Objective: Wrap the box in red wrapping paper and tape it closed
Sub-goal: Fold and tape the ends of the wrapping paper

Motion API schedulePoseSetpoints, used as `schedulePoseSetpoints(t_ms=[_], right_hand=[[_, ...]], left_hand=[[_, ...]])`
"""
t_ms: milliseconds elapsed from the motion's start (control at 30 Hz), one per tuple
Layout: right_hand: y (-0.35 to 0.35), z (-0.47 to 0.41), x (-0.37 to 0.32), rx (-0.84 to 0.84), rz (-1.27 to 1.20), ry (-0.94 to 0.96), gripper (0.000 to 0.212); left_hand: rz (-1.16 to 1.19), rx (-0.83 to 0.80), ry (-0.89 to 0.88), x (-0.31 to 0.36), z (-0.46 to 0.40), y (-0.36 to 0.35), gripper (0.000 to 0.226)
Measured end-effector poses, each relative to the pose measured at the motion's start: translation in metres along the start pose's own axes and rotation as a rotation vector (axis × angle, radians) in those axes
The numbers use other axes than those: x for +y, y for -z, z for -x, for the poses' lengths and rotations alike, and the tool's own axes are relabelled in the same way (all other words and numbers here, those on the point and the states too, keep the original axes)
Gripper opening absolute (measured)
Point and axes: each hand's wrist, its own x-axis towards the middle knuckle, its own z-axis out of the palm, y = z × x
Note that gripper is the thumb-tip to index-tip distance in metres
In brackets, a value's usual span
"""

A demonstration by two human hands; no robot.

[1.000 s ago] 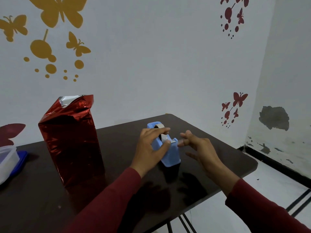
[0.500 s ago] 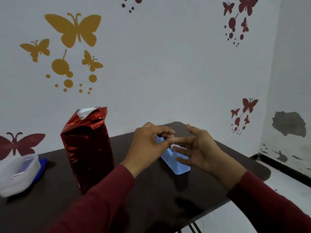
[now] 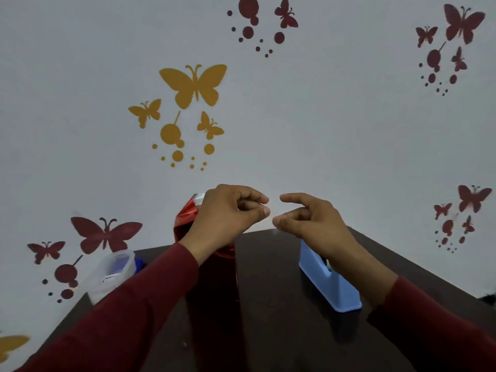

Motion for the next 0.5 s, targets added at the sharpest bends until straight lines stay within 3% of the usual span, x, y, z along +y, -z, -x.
schedulePoseSetpoints(t_ms=[200, 267, 400, 500], right_hand=[[-0.022, -0.020, 0.004, 0.174, -0.058, -0.091, 0.044], [-0.033, -0.031, 0.006, 0.219, -0.028, -0.090, 0.053], [-0.055, -0.054, 0.009, 0.200, 0.011, -0.110, 0.075], [-0.073, -0.068, 0.011, 0.108, -0.134, -0.248, 0.078]], left_hand=[[-0.083, 0.293, -0.011, -0.003, -0.018, 0.050, 0.030], [-0.190, 0.153, 0.073, -0.012, -0.028, 0.065, 0.039], [-0.552, -0.239, 0.236, -0.032, -0.046, 0.060, 0.096], [-0.676, -0.329, 0.258, -0.037, -0.062, 0.058, 0.085]])
